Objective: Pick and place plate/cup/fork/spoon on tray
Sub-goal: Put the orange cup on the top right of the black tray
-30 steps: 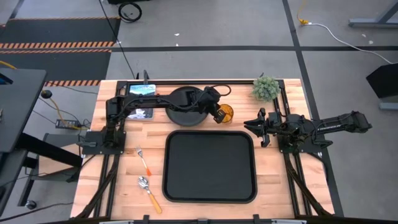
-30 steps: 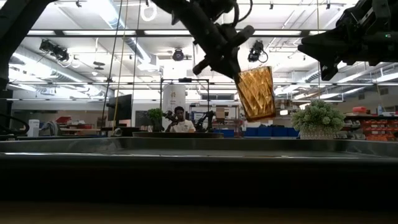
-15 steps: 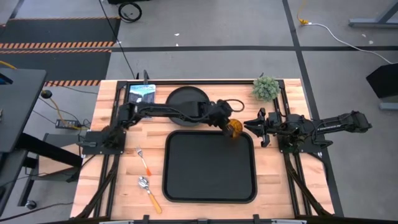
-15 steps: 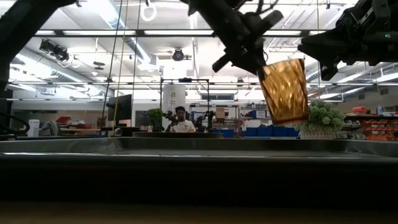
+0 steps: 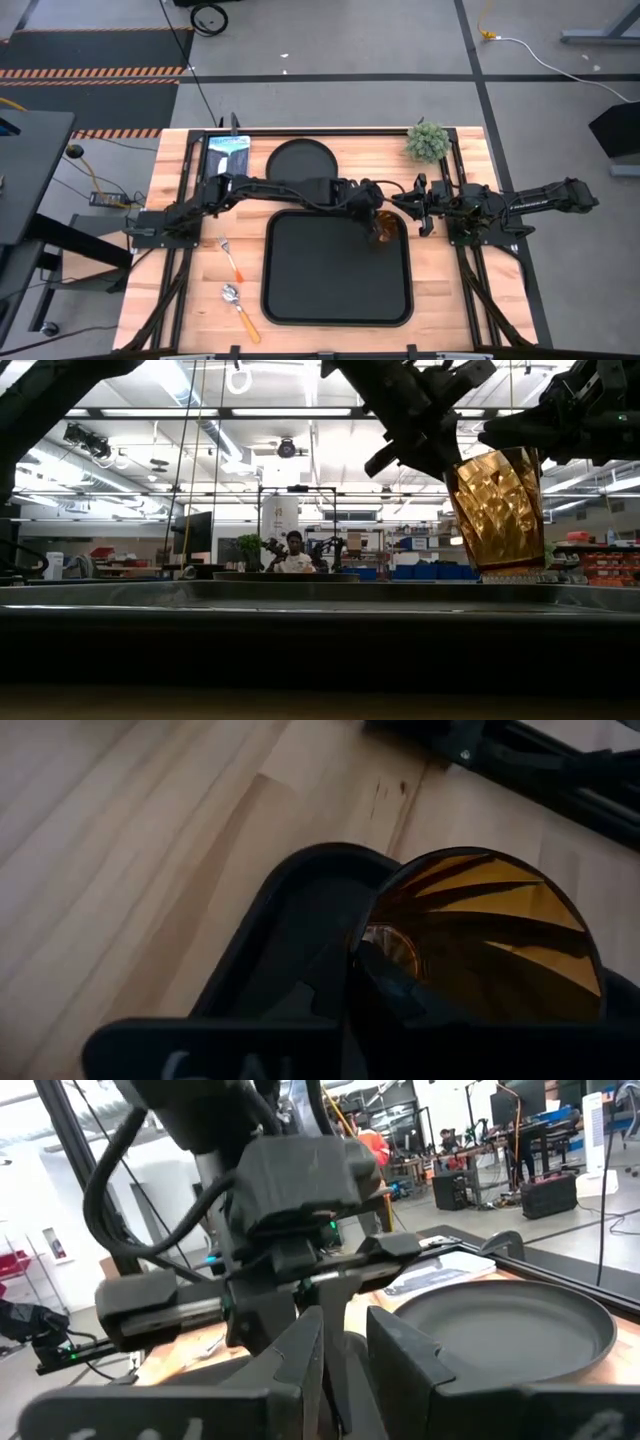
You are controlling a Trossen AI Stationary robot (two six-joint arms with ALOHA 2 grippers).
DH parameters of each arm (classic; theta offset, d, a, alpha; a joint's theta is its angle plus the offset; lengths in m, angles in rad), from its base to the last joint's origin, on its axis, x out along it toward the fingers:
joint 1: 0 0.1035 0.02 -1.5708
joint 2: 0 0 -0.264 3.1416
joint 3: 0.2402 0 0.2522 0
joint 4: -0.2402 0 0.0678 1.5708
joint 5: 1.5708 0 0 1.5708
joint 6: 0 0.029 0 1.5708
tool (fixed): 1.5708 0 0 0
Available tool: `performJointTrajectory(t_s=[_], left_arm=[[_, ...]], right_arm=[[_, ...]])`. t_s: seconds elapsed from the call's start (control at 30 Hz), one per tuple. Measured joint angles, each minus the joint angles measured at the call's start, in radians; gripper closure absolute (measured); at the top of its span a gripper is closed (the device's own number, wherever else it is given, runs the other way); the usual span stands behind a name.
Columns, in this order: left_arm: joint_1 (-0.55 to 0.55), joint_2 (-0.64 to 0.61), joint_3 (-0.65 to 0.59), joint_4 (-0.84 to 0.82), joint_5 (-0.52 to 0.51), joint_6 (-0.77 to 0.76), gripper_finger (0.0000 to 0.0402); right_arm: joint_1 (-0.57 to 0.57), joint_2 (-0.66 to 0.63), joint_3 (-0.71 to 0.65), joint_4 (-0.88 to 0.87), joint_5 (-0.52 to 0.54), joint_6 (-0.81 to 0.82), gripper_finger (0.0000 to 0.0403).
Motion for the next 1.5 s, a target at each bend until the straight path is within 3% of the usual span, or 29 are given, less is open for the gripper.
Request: performJointTrajectory(t_s=[0.87, 1.5], left_arm=[[0.008, 0.075, -0.001, 0.068, -0.009, 0.013, 0.0379], [0.008, 0.075, 0.036, 0.078, -0.025, 0.069, 0.0272]], right_arm=[[0.000, 0.000, 0.000, 0.001, 0.001, 0.000, 0.0315], [0.000, 0.000, 0.000, 0.000, 0.001, 0.000, 0.0315]])
